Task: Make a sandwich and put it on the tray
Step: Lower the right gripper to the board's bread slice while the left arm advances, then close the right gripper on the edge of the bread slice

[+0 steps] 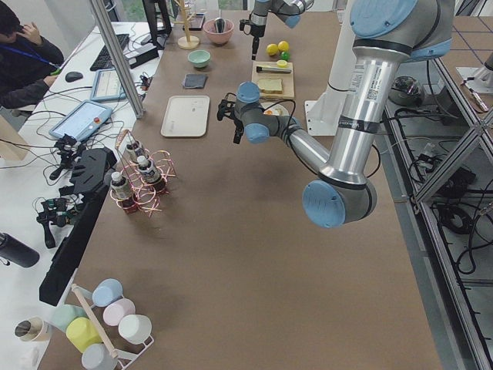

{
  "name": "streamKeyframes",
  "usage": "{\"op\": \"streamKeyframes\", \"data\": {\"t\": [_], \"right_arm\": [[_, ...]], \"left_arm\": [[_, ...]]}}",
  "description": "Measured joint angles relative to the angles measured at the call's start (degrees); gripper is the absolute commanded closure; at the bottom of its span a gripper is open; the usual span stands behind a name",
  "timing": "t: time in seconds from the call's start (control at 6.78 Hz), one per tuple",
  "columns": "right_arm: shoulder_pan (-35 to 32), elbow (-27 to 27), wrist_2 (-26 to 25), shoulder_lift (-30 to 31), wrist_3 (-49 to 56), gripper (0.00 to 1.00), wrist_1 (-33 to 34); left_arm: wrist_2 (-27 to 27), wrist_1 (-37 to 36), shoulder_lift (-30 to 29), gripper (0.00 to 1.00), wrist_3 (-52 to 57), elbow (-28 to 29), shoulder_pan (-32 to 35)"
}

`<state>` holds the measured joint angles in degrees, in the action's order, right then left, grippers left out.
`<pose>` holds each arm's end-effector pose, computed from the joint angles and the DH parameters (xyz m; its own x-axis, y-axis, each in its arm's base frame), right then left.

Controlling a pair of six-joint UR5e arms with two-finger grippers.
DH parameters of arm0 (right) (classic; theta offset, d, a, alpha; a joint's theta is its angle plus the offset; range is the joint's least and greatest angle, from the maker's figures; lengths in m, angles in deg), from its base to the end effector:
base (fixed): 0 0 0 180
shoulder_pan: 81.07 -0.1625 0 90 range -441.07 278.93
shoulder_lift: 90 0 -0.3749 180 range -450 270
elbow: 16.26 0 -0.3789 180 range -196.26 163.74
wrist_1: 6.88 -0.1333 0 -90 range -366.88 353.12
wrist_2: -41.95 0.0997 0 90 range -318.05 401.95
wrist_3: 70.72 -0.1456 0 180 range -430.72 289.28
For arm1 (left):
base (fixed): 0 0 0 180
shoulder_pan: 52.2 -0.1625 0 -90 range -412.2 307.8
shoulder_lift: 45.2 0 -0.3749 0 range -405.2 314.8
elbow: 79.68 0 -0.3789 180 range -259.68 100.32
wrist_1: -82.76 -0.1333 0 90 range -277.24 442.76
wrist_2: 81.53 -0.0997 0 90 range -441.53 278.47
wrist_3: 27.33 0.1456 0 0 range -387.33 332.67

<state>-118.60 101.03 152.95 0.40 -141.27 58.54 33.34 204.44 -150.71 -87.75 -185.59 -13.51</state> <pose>-0.3501 -0.3712 0.3727 0.5812 0.0544 0.8120 -0.1621 0.9855 0.0500 0.4127 -0.4229 0.2971 0.4426 0.2193 -0.8695 0.0643 0.9594 0.2747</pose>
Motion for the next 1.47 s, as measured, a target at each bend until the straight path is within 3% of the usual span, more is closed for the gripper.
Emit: {"op": "streamKeyframes", "data": {"t": [0.29, 0.74, 1.03, 1.47], "right_arm": [[8.5, -0.2, -7.0, 0.2, -10.2, 0.12, -3.5], [17.5, -1.9, -15.1, 2.4, -16.6, 0.14, -12.2], [19.3, -2.1, -16.6, 3.6, -17.5, 0.21, -14.8], [19.8, -1.9, -17.1, 4.1, -17.4, 0.22, -15.2]], "left_arm": [[-2.7, 0.1, -0.8, 0.03, -1.0, 0.1, -1.9], [-4.3, 0.1, -0.9, 0.03, -1.1, 0.2, -2.3], [-4.4, 0.1, -0.9, 0.03, -1.1, 0.2, -2.3], [-4.4, 0.1, -0.8, 0.03, -1.1, 0.1, -2.3]]}}
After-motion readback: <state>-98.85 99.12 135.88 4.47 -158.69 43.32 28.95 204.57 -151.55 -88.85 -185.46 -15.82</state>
